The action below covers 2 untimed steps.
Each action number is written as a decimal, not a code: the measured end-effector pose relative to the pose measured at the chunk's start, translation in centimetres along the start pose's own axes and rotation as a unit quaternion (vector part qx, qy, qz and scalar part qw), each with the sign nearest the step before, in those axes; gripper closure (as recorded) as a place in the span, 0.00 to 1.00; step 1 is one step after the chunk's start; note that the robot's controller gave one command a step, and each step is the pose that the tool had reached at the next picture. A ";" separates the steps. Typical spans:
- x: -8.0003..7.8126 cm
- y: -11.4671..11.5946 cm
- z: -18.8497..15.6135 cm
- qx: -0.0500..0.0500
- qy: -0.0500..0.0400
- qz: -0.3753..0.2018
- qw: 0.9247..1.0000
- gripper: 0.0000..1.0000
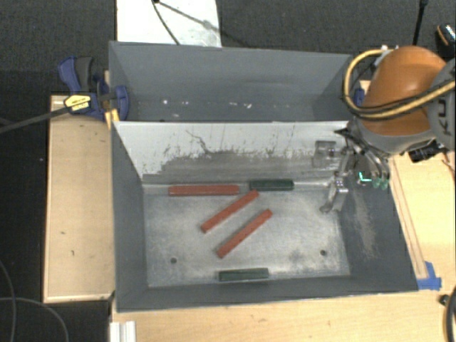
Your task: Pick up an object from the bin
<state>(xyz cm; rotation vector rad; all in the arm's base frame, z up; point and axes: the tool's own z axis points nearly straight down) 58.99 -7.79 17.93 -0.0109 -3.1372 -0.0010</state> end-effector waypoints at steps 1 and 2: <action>3.3 10.2 4.3 -0.001 -0.001 -0.106 0.994 0.00; 4.8 10.8 11.1 0.000 -0.001 -0.308 0.951 0.00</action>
Offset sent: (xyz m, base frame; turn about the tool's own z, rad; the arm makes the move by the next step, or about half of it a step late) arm -0.0322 0.0982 -0.0420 -0.2115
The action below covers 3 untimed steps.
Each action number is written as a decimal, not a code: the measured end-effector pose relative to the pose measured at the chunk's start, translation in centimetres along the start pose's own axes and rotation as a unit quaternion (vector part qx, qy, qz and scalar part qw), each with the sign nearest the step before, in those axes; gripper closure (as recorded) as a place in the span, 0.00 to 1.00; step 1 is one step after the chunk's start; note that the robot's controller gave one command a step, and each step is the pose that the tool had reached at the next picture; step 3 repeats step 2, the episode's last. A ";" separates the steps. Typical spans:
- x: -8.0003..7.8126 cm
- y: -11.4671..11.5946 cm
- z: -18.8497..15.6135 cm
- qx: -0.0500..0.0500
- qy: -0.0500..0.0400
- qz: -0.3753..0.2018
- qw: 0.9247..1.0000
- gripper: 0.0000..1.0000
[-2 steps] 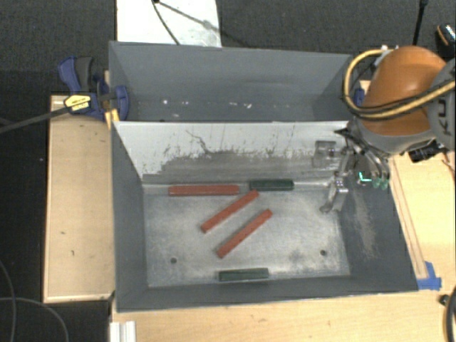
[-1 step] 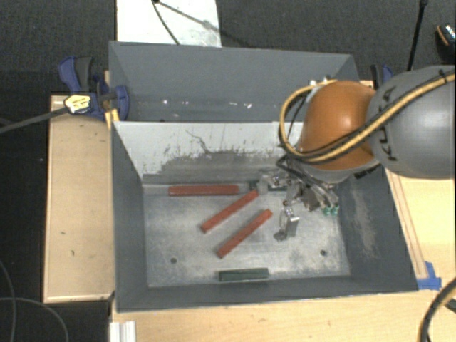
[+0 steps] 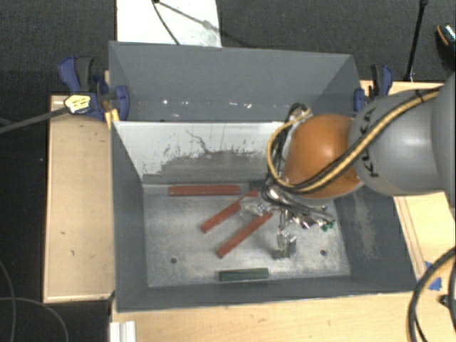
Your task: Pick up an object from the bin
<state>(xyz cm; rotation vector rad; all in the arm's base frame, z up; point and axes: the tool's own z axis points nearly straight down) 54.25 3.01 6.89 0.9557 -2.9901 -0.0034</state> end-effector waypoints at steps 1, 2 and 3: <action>-0.1 -0.1 -0.2 0.001 -0.002 0.000 1.000 1.00; -0.3 1.3 -16.8 0.004 -0.006 0.038 0.999 1.00; -0.3 1.3 -16.8 0.004 -0.006 0.038 0.999 1.00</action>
Offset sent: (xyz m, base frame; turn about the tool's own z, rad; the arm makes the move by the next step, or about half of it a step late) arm 0.0000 0.0000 0.0000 0.0000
